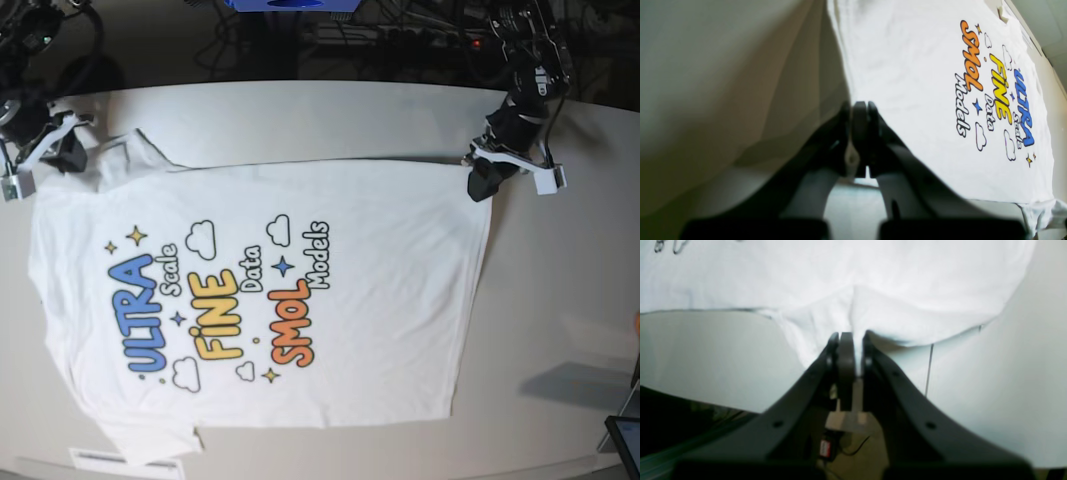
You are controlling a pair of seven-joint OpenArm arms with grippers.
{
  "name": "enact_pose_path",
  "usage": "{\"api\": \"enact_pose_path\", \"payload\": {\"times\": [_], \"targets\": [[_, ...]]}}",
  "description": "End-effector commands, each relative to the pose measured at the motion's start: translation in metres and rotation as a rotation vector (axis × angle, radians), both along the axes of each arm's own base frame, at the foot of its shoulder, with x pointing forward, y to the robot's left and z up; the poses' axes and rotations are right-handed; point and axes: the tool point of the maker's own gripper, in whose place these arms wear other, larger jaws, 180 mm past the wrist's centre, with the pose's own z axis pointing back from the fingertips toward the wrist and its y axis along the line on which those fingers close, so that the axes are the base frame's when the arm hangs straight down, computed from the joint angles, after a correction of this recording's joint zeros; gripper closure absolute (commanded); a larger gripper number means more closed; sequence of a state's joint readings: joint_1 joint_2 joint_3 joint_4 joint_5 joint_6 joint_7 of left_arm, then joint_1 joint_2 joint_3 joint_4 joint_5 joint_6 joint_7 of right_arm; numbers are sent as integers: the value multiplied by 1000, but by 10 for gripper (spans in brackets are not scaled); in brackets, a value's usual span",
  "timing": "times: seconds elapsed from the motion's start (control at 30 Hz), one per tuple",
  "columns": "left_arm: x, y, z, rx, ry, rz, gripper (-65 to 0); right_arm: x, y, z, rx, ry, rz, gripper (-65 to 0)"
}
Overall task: Fold the T-shirt properly
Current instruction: 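Grasp the other shoulder corner with the right gripper and pull it taut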
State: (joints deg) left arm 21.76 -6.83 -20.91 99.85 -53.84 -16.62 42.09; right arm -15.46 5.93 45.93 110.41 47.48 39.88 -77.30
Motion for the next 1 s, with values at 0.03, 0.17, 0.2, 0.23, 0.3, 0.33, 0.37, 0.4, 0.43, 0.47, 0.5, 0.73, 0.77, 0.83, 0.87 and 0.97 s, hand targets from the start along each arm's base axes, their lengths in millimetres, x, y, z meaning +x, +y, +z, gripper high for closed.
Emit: {"api": "enact_pose_path", "payload": {"times": [0.03,0.17,0.2,0.23,0.3,0.33,0.37,0.4,0.43,0.47,0.5,0.73,0.77,0.83,0.87,0.97], "targets": [[6,0,14,-21,-54,5,0,13,-9,17,-36,-59,13,-3],[10,-2,22,-102,-90,23,0,22,-15,25,-60,-84,19,-3],[12,-1,23,-111,-90,37,0,23,-18,27,-68,-85,21,-3],[12,2,22,-113,-80,55,0,28,-18,30,-70,-101,21,-3],[17,6,23,-122,-75,87,0,33,-19,34,-76,-114,22,-3],[20,5,24,-127,-77,90,0,34,-23,37,-92,-116,25,-3],[21,5,24,-129,-78,92,0,37,-26,40,-99,-123,27,-3],[21,5,24,-131,-80,93,0,40,-26,42,-104,-128,32,-3],[23,4,25,-132,-84,93,0,45,-23,43,-105,-135,48,-3],[27,4,29,-133,-98,92,0,48,-22,44,-108,-138,64,-3],[29,3,30,-134,-103,90,0,51,-23,46,-117,-138,76,-3],[38,5,30,-173,-108,147,0,79,-11,56,-98,-182,139,-3],[39,6,30,-174,-109,150,0,82,-11,60,-102,-193,142,-3],[45,5,35,-180,-127,150,0,90,-6,62,-100,-202,167,-3],[47,5,36,-182,-132,152,0,93,-4,61,-91,-201,170,-3],[51,6,30,-196,-123,162,0,99,-11,53,-73,-172,170,-3]]}}
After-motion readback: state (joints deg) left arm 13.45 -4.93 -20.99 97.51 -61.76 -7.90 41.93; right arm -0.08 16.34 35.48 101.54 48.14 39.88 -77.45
